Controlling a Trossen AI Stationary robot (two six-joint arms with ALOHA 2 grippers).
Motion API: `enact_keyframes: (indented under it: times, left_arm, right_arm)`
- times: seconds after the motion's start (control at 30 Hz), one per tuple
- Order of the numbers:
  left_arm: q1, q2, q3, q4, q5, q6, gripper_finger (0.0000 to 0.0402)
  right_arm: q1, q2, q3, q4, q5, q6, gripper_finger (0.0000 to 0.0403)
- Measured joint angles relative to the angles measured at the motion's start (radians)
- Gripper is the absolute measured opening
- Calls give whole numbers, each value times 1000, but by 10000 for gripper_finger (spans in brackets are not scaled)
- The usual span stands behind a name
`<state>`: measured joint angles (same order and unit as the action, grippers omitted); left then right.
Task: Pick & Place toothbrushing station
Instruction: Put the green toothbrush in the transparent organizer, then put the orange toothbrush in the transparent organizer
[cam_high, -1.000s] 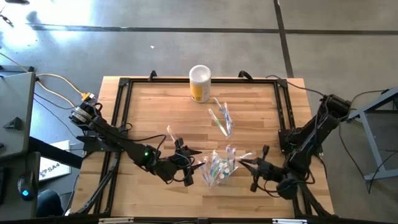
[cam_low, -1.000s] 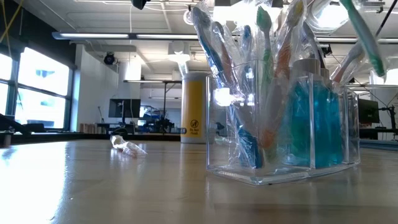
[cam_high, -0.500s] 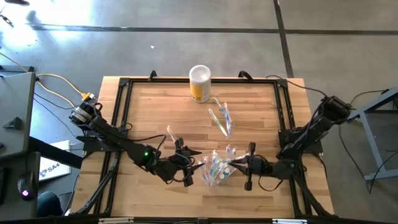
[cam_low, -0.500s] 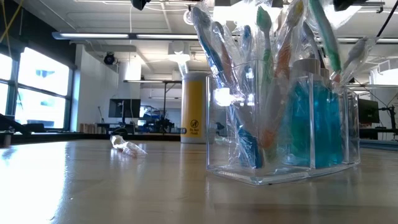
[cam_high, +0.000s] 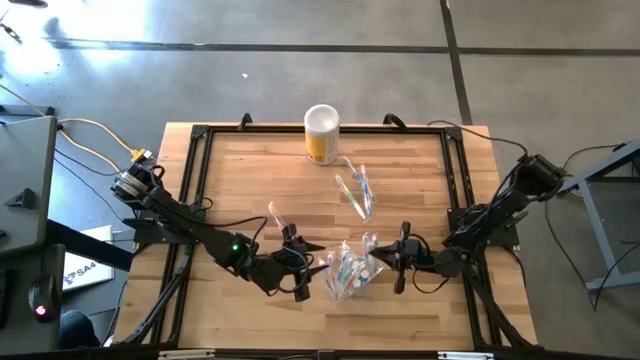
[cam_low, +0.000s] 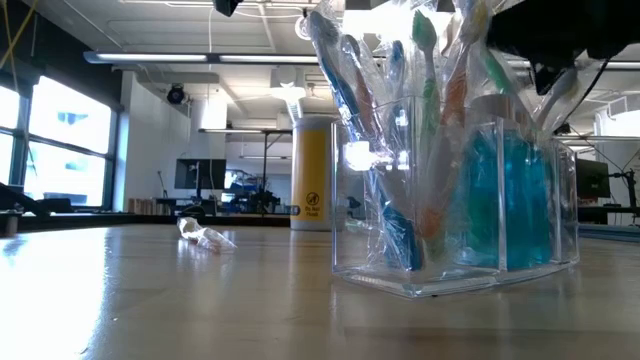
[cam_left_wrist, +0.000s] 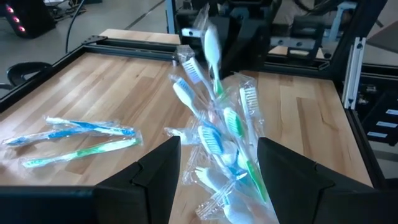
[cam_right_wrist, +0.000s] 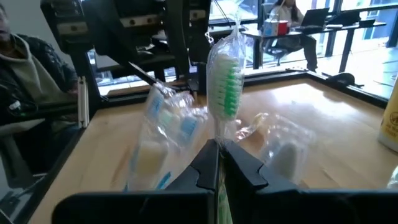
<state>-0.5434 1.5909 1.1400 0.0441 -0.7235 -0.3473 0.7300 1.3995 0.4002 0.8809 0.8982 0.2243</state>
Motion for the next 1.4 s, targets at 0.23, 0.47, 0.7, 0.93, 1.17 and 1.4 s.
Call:
enact_keyframes:
  times: [0.23, 0.47, 0.7, 0.93, 1.17, 1.4]
  left_arm:
    - [0, 0, 0, 8, -1, 0, 205]
    - [0, 0, 0, 8, -1, 0, 205]
    - [0, 0, 0, 10, -2, 1, 205]
    - [0, 0, 0, 9, -3, 1, 205]
    - [0, 0, 0, 9, -3, 0, 205]
    - [0, 0, 0, 3, -3, 1, 205]
  right_arm:
    - [8, 14, -28, -12, -49, 36, 4]
    - [-7, 103, -34, 17, -67, 88, 5]
    - [-1, 100, -35, 31, -98, 18, 40]
    - [4, 78, -37, 26, -160, -13, 135]
    - [11, 67, -33, 29, -196, -79, 230]
    - [45, -42, -13, 34, -128, -261, 260]
